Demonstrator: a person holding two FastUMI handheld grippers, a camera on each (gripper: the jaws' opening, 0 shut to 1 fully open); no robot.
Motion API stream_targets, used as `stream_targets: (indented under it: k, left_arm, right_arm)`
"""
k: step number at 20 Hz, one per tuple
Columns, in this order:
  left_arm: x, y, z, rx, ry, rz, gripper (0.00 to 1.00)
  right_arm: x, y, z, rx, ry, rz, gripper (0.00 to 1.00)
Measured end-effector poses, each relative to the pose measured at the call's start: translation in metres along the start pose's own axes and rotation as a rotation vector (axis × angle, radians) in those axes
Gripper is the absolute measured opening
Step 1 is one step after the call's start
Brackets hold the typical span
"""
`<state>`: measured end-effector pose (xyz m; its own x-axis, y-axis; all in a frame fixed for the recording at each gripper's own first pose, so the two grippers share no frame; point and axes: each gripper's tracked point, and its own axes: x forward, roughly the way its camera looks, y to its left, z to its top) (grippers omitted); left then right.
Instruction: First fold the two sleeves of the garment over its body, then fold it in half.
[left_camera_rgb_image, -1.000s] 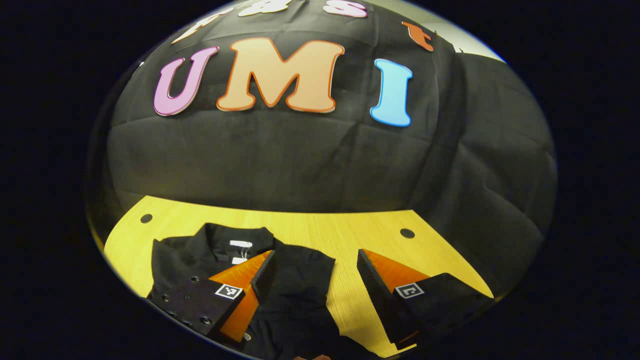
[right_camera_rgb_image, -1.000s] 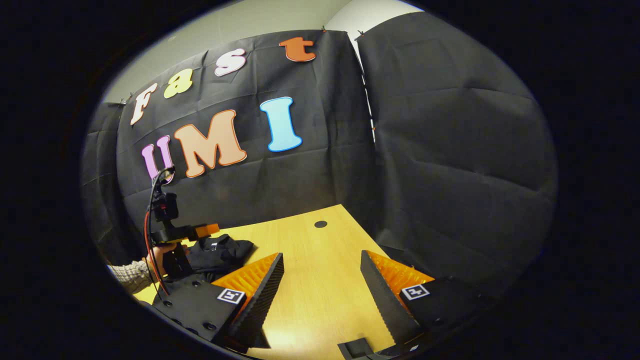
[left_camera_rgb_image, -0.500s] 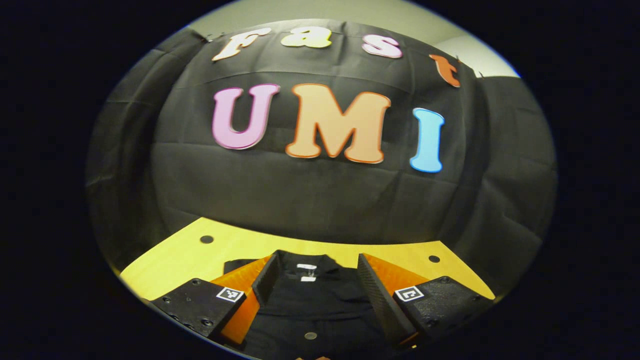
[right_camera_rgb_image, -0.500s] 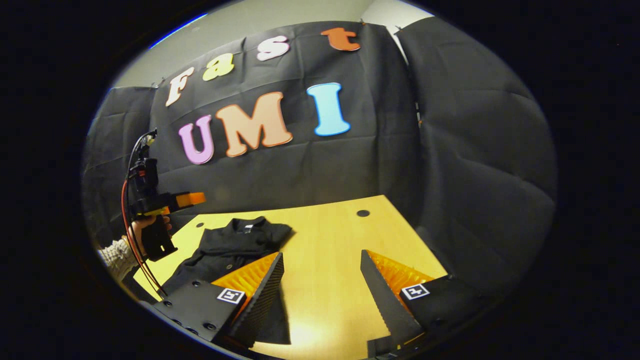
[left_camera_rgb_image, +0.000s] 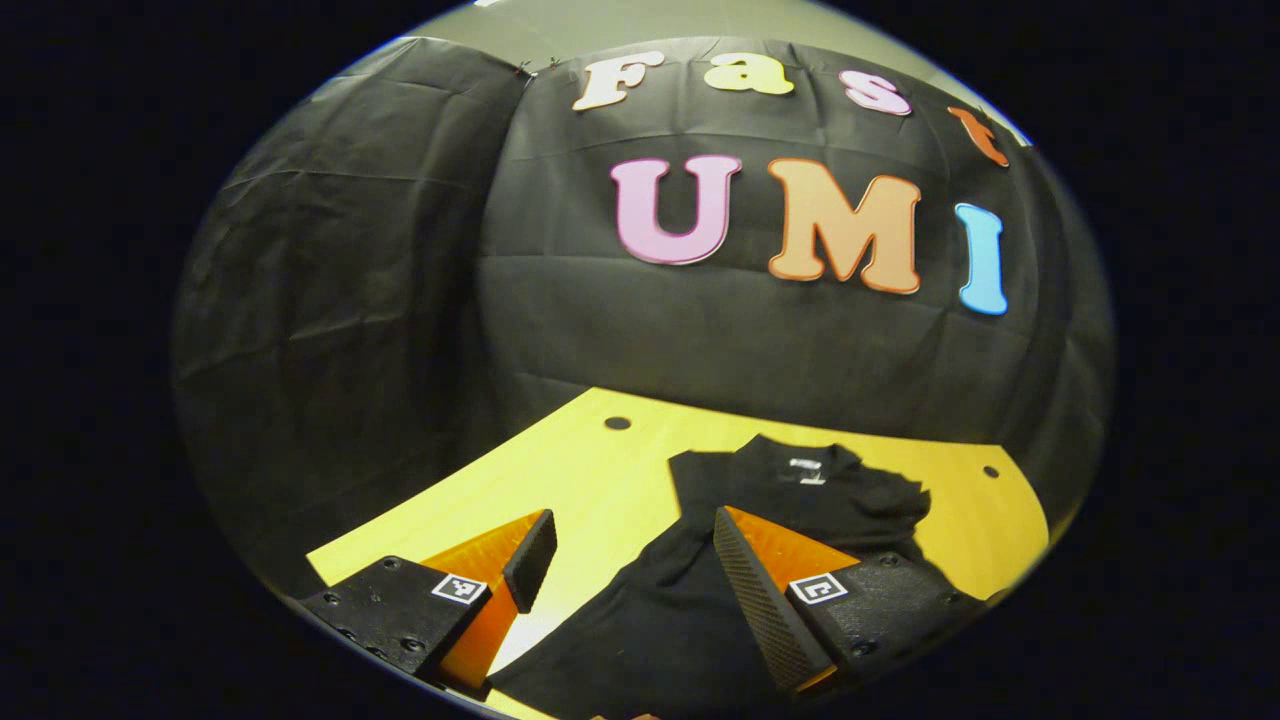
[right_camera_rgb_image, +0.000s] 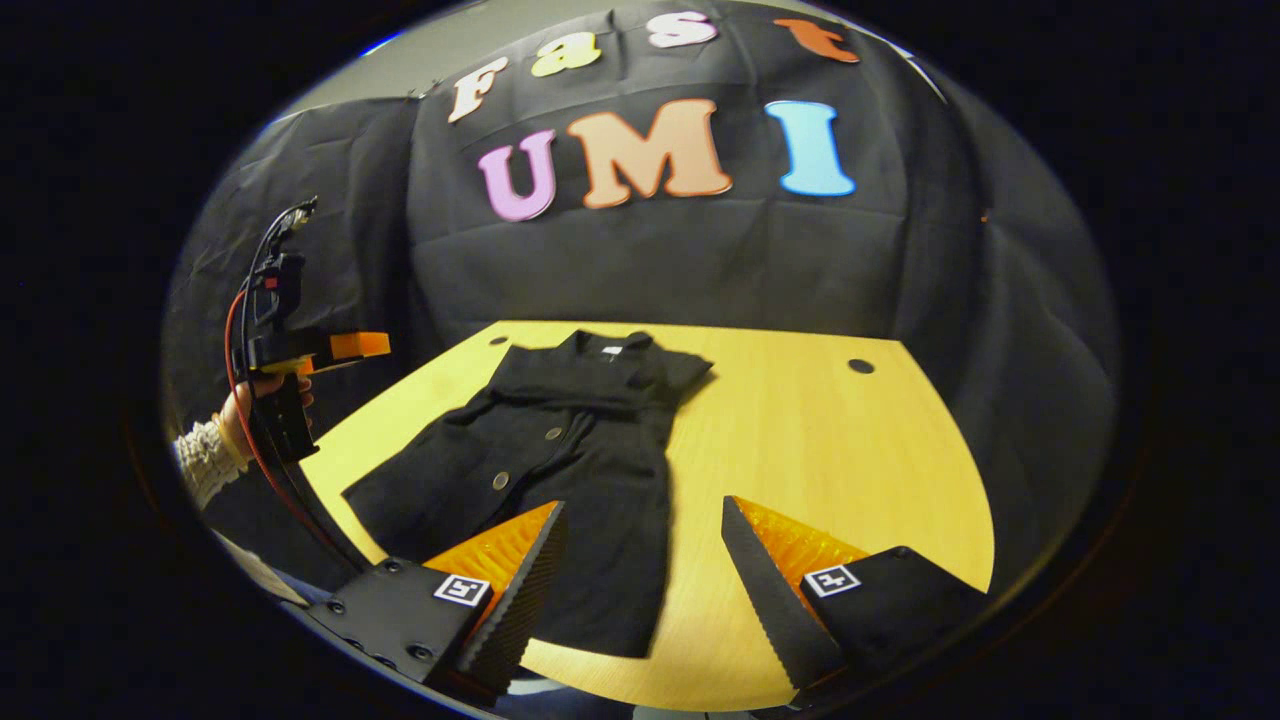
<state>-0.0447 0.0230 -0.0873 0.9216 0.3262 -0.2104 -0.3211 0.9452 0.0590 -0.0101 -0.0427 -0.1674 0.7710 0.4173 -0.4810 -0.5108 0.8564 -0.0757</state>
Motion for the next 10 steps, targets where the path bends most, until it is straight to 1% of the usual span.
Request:
stream_targets:
  k: [2, 4, 7, 10]
  left_arm:
    - [-0.015, 0.016, -0.03, 0.036, 0.05, 0.023, 0.93]
    - [-0.032, 0.026, -0.056, 0.089, 0.091, 0.025, 0.94]
    - [-0.051, 0.024, -0.099, 0.133, 0.168, -0.015, 0.94]
    - [-0.071, 0.024, -0.14, 0.145, 0.277, -0.05, 0.95]
  right_arm:
    - [0.009, 0.008, -0.014, -0.037, 0.033, 0.023, 0.98]
    - [0.014, 0.016, -0.025, -0.047, 0.06, 0.045, 0.98]
    - [0.024, 0.019, -0.046, -0.062, 0.108, 0.048, 0.98]
    - [0.029, 0.022, -0.065, -0.078, 0.148, 0.048, 0.98]
